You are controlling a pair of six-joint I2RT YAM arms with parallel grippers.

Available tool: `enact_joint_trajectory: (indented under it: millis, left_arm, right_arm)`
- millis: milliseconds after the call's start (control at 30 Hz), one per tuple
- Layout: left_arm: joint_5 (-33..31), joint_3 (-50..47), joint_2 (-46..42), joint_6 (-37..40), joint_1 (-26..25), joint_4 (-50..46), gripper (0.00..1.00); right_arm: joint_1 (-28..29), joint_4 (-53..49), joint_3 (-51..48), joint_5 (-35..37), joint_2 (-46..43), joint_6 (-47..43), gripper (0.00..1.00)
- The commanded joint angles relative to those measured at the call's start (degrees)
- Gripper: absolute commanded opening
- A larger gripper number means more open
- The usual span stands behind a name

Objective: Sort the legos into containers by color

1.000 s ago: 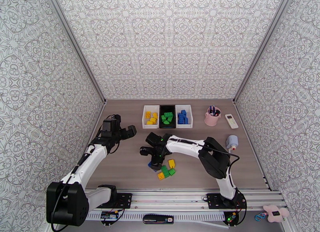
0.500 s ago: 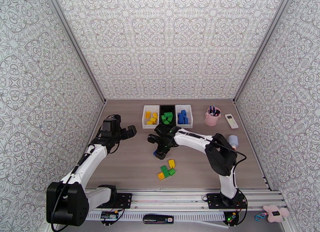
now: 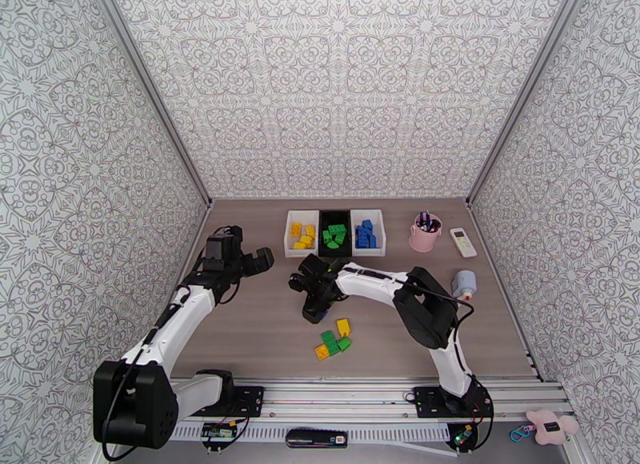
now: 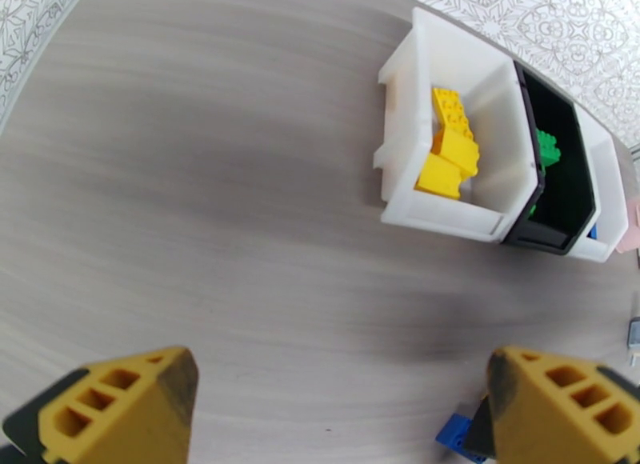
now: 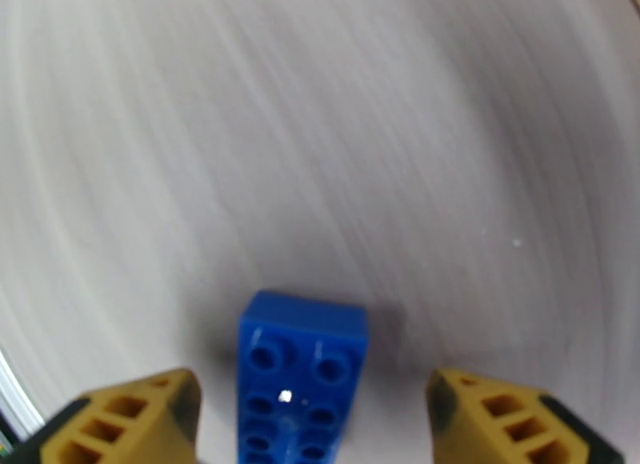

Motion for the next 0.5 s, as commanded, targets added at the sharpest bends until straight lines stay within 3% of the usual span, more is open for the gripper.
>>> enact_joint_trajectory:
  millis: [0,233,467]
  left_arm:
    - [-0.41,1.69,0.5,1.34,-0.64,-0.79,1.0]
    - [-0.94,1.16,0.47,1.85,-1.63,-0.7,0.99]
    - [0.25,0.15,-0.38,4.35,-3.27,2.14,1.0]
  right_arm:
    - [-0.26,0.39,1.0,1.61,-0.01,1.94,0.69]
    - [-0.74,1.2,-0.91,1.58,-2.02,3.26,0.38]
    - [-2.84,4.89,-4.78,1.33,-8.44,8.17,0.32]
